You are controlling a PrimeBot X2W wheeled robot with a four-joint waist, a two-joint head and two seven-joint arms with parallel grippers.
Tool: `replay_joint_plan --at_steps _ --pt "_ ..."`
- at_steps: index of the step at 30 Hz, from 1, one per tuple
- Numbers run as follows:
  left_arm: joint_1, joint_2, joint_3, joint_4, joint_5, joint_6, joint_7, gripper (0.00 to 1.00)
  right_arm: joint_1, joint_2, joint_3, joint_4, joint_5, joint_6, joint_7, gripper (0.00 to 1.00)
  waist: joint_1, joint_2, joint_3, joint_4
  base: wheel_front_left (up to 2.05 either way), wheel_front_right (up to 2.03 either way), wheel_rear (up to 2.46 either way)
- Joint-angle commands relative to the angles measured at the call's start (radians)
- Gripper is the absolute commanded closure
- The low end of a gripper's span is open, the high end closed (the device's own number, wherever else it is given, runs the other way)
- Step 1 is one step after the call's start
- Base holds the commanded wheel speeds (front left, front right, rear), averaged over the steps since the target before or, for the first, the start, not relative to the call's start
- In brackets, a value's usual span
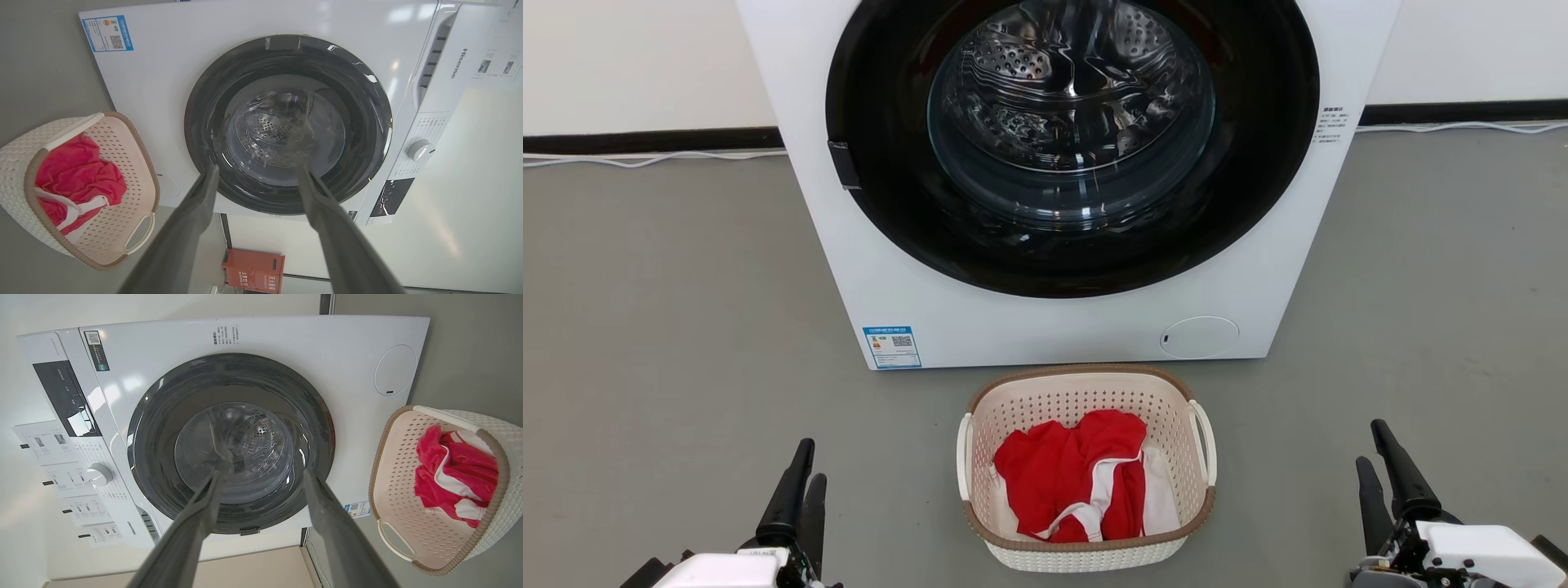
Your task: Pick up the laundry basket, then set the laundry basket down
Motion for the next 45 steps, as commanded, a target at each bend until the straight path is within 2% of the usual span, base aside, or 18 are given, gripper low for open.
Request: replay_joint_plan --at_steps 1,14,22,45 --pt "-0.031 0.007 -0.002 -0.025 0.009 -0.002 -0.009 0.00 -0.022 -0.010 0.007 -0.036 -0.016 0.001 -0.013 0.00 -0.0002 -0.0001 0.001 0.000 0.00 0.00 0.00" --pt "-0.033 0.008 -0.008 -0.011 0.088 -0.002 -0.045 0.00 -0.013 -0.017 0.011 -0.049 -0.159 0.002 -0.049 0.00 -0.0004 -0.0001 0.003 -0.003 0.00 0.00 0.00" --pt "-0.031 0.009 -0.015 -0.020 0.210 0.013 -0.071 0.00 -0.007 -0.015 0.004 -0.060 -0.352 0.002 -0.075 0.00 -0.0004 -0.0001 0.004 -0.006 0.00 0.00 0.00" --pt "-0.026 0.011 -0.063 -0.031 0.543 0.075 -0.136 0.00 0.005 -0.014 0.012 -0.097 -0.784 0.004 -0.140 0.00 -0.0004 -0.0001 0.005 -0.012 0.00 0.00 0.00"
